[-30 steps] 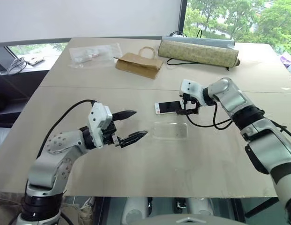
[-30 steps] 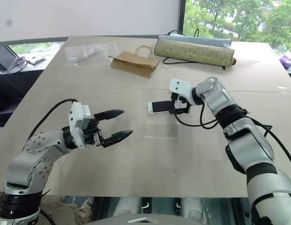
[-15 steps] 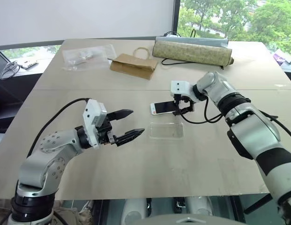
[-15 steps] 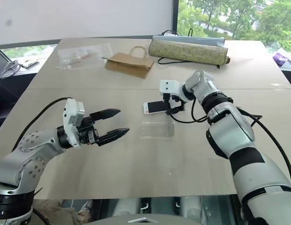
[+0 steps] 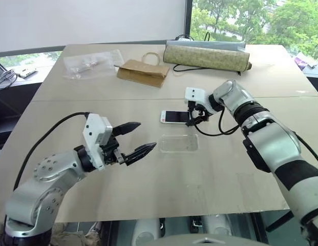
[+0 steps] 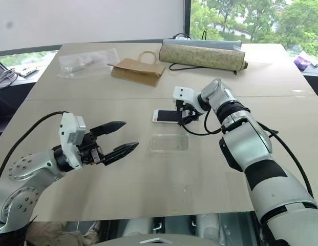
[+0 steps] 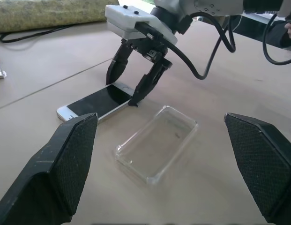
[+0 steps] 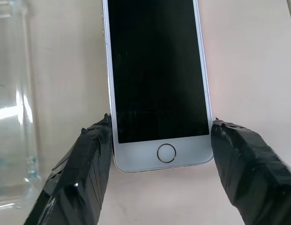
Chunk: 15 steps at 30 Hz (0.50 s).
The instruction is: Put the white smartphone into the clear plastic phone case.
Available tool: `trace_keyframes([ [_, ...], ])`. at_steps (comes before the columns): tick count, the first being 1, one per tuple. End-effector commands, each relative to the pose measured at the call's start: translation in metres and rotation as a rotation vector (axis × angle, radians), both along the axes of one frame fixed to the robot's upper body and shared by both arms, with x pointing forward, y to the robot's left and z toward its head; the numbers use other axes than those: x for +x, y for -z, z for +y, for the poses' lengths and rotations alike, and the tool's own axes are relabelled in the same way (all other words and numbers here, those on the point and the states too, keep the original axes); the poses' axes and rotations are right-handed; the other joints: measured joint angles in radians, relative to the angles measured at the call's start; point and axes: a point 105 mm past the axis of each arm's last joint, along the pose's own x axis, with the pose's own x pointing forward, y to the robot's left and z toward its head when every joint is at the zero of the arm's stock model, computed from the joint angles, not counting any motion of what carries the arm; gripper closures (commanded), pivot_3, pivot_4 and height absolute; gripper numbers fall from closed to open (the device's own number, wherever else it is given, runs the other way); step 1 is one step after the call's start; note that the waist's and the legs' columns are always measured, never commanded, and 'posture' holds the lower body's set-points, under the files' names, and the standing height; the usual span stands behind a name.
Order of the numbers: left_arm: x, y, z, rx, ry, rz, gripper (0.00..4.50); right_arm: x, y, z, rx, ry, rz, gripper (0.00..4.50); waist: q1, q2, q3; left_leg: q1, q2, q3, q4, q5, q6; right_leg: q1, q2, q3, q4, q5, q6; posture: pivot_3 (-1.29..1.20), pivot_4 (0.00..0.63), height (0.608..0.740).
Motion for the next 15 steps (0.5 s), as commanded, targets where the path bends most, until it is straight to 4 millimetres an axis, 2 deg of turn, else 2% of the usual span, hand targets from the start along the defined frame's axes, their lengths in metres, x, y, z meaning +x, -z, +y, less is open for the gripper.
trace_keyframes([
  [1,-0.003,-0.010,0.002,0.012,0.001,-0.054,0.00,-0.013,0.018,-0.004,-0.054,-0.054,0.090,1.68,0.001,0.000,0.000,0.000,0.000,0.000,0.000,0.000,0.000,0.000,0.000,0.000,0.000,0.000,0.000,0.00,0.150,0.740],
  [10,0.002,-0.006,0.006,0.011,0.004,-0.064,0.00,-0.008,0.025,-0.008,-0.060,-0.017,0.047,1.68,-0.001,0.000,-0.003,0.001,0.000,0.000,0.000,0.000,0.000,0.000,0.000,0.000,0.000,0.000,0.000,0.00,0.150,0.740],
  [15,0.005,0.002,0.008,0.018,0.010,-0.057,0.00,0.003,-0.010,-0.013,0.067,0.002,-0.033,1.68,0.003,0.001,-0.003,0.000,0.000,0.000,0.000,0.000,0.000,0.000,0.000,0.000,0.000,0.001,-0.001,0.00,0.150,0.740],
])
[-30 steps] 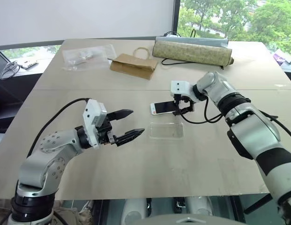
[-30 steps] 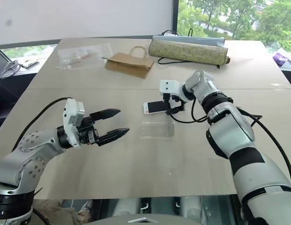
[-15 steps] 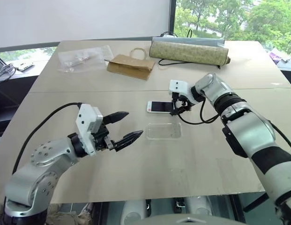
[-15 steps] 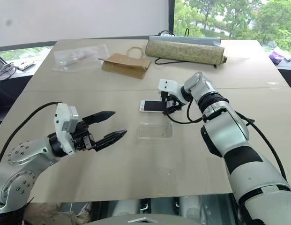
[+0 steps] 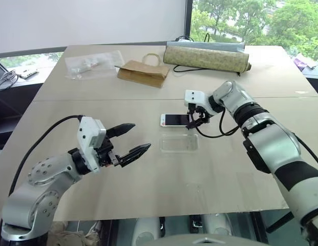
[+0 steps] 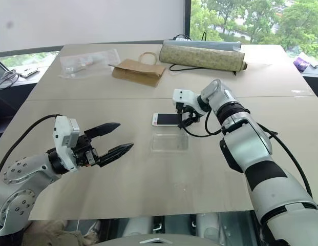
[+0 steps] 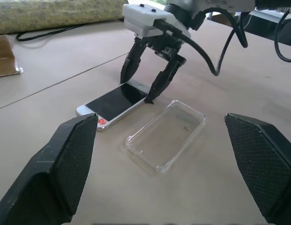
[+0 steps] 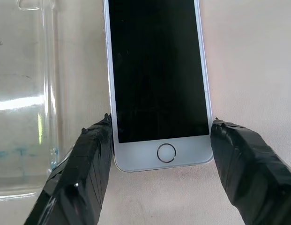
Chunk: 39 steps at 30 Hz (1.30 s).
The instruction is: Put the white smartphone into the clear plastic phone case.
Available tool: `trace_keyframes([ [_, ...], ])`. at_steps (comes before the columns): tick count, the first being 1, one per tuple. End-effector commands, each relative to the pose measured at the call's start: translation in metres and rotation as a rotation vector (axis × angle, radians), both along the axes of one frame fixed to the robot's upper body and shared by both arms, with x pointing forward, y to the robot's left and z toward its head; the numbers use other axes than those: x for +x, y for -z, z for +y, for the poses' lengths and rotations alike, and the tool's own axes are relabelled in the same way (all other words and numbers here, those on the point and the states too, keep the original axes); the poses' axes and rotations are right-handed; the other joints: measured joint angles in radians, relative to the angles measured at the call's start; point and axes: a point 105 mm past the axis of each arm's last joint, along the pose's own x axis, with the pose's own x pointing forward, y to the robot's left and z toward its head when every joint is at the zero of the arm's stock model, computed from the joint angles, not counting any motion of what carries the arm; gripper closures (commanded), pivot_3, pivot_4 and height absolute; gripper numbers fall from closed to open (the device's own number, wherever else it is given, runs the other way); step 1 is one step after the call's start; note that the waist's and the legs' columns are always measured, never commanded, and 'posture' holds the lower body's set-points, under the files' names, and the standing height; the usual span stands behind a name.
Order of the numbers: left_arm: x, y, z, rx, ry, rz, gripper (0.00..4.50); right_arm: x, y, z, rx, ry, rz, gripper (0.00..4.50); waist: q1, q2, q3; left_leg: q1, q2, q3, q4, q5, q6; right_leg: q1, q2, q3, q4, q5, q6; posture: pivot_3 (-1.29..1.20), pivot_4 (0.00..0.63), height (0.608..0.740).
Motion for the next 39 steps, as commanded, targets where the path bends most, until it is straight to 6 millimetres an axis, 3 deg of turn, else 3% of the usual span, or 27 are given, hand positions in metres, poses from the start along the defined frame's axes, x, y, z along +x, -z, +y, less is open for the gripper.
trace_keyframes([
  [1,0.002,0.001,-0.001,0.010,0.021,-0.026,0.00,0.004,-0.018,-0.011,0.078,0.017,-0.014,1.68,0.004,0.001,0.001,-0.001,0.000,0.000,0.000,0.000,0.000,0.000,0.000,0.000,0.000,0.000,0.000,0.00,0.150,0.740],
  [6,0.007,0.012,-0.001,0.011,0.036,-0.008,0.00,-0.006,-0.042,-0.018,0.170,-0.059,0.010,1.68,0.007,0.003,0.002,-0.004,-0.001,0.001,0.000,0.000,0.000,-0.003,-0.001,0.000,-0.002,0.000,0.000,0.00,0.150,0.740],
  [12,0.015,0.018,-0.002,0.022,0.069,0.004,0.00,-0.029,-0.042,-0.028,0.179,-0.085,-0.033,1.68,0.009,0.003,0.002,-0.003,0.000,0.001,-0.003,0.000,0.000,-0.003,-0.001,-0.001,-0.002,0.000,0.000,0.00,0.150,0.740],
  [18,0.020,0.024,0.003,0.052,0.078,0.012,0.00,-0.069,-0.039,-0.023,0.152,-0.088,-0.123,1.68,0.008,0.006,0.004,-0.003,0.000,0.002,-0.003,0.000,0.000,-0.005,0.000,0.000,-0.001,0.000,0.001,0.00,0.150,0.740],
  [24,0.018,0.030,0.001,0.069,0.147,0.053,0.00,-0.093,-0.033,-0.026,0.085,-0.065,-0.161,1.68,0.016,0.005,0.004,-0.003,0.000,0.002,-0.003,0.000,0.001,-0.005,0.000,-0.001,-0.001,0.000,0.001,0.00,0.150,0.740],
  [39,0.025,0.039,-0.003,0.116,0.206,0.066,0.00,-0.104,-0.012,-0.047,-0.208,-0.057,-0.242,1.68,0.029,0.005,0.004,-0.004,-0.001,0.002,-0.002,-0.003,0.004,-0.005,0.001,-0.002,-0.002,-0.001,0.001,0.00,0.150,0.740],
])
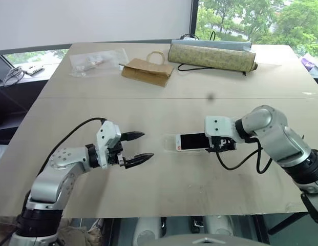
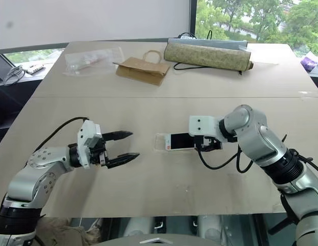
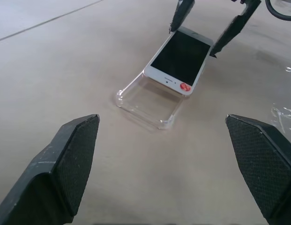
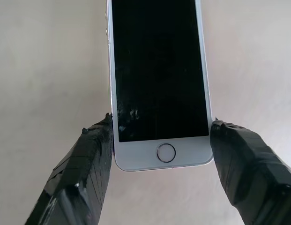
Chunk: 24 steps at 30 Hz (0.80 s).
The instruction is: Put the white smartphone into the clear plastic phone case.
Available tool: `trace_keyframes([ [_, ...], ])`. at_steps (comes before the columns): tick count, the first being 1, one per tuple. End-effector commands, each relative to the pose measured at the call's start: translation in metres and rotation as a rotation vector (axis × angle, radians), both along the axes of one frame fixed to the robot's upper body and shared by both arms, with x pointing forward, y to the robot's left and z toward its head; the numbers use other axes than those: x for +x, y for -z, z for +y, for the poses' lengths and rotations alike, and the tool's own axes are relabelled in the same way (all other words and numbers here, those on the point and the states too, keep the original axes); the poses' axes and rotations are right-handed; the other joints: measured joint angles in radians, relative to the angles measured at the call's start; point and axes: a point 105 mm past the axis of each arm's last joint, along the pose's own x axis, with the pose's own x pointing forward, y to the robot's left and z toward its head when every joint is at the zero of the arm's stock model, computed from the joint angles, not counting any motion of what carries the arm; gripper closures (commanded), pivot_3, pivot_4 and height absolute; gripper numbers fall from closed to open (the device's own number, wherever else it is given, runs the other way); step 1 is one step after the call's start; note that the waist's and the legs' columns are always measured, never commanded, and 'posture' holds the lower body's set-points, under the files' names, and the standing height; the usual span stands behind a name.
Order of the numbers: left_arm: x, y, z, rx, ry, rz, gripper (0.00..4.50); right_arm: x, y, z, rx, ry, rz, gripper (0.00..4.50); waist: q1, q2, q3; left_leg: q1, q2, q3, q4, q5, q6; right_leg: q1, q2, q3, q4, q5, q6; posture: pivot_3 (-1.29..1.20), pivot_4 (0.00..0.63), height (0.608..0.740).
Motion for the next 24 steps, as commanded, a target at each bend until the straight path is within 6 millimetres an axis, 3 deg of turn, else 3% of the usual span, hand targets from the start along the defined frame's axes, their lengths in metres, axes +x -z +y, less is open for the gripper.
trace_keyframes([
  [1,0.001,-0.006,-0.002,0.004,0.015,-0.036,0.00,0.000,-0.010,0.003,-0.032,-0.019,-0.058,1.68,0.000,0.000,0.000,0.000,0.000,0.000,0.000,0.000,0.000,0.000,0.000,0.000,0.000,0.000,0.000,0.00,0.150,0.740],
  [14,0.000,-0.005,-0.005,-0.004,0.012,-0.033,0.00,0.002,-0.021,0.019,0.001,0.027,-0.025,1.68,0.000,0.000,0.000,0.000,0.000,0.000,0.000,0.000,0.000,0.000,0.000,0.000,0.000,0.000,0.000,0.00,0.150,0.740],
  [24,0.000,-0.006,-0.008,-0.009,0.007,-0.036,0.00,-0.009,-0.024,0.028,0.015,-0.031,0.010,1.68,-0.001,0.000,0.000,0.000,0.000,0.000,0.000,0.000,0.000,0.000,0.000,0.000,0.000,0.000,0.000,0.00,0.150,0.740],
])
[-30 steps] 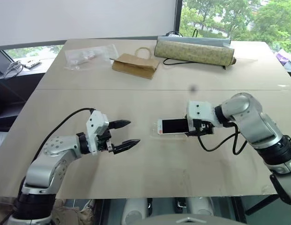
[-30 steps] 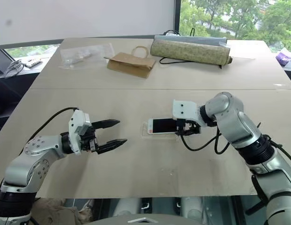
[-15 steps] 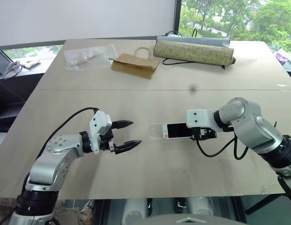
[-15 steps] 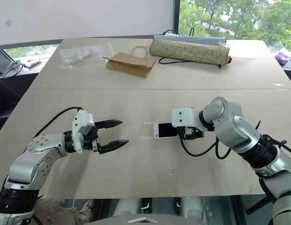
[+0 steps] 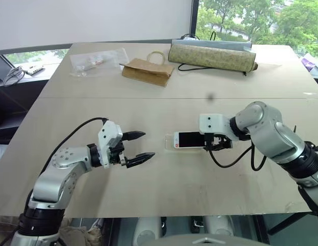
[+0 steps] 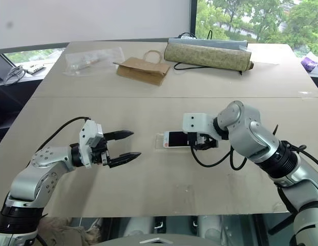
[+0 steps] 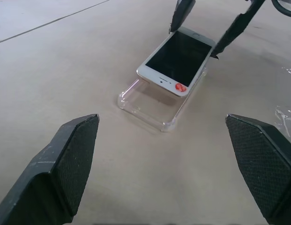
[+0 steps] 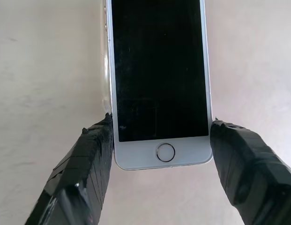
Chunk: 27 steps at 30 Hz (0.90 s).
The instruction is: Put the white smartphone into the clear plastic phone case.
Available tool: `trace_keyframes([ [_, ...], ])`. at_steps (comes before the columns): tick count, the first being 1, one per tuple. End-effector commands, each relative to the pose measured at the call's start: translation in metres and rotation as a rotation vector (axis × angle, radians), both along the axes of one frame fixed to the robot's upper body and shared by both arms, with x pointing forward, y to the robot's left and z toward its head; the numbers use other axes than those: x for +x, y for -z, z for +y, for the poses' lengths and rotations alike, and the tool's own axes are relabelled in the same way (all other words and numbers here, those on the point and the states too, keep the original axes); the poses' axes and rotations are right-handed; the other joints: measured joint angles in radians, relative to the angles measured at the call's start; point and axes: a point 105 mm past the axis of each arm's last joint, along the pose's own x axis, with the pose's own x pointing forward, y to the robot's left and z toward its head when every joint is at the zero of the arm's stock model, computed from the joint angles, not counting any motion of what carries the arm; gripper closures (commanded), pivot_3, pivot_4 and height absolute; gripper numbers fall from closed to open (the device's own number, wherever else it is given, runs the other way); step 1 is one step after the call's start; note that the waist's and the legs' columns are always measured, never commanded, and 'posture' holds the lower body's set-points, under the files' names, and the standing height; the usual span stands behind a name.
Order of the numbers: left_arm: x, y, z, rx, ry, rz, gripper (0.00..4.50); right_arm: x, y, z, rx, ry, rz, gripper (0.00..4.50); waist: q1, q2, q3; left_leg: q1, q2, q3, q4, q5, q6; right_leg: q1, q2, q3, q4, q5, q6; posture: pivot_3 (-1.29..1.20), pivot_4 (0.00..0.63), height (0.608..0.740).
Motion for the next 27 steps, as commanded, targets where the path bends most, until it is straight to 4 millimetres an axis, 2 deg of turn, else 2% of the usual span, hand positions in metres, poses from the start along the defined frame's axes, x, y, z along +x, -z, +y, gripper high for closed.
trace_keyframes([
  [1,-0.003,-0.005,-0.006,-0.001,0.025,-0.028,0.00,-0.006,-0.012,0.007,0.011,-0.056,-0.030,1.68,0.000,0.000,0.000,0.000,0.000,0.000,0.000,0.000,0.000,0.000,0.000,0.000,0.000,0.000,0.000,0.00,0.150,0.740],
  [15,-0.003,-0.007,-0.007,-0.002,0.018,-0.034,0.00,0.006,-0.012,0.005,0.004,0.003,-0.078,1.68,0.000,0.000,0.000,0.000,0.000,0.000,0.000,0.000,0.000,0.000,0.000,0.000,0.000,0.000,0.000,0.00,0.150,0.740],
  [27,-0.003,-0.007,-0.007,-0.001,0.015,-0.041,0.00,0.001,-0.006,0.007,-0.016,-0.020,-0.081,1.68,0.000,0.000,0.000,0.000,0.000,0.000,0.000,0.000,0.000,0.000,0.000,0.000,0.000,0.000,0.000,0.00,0.150,0.740],
])
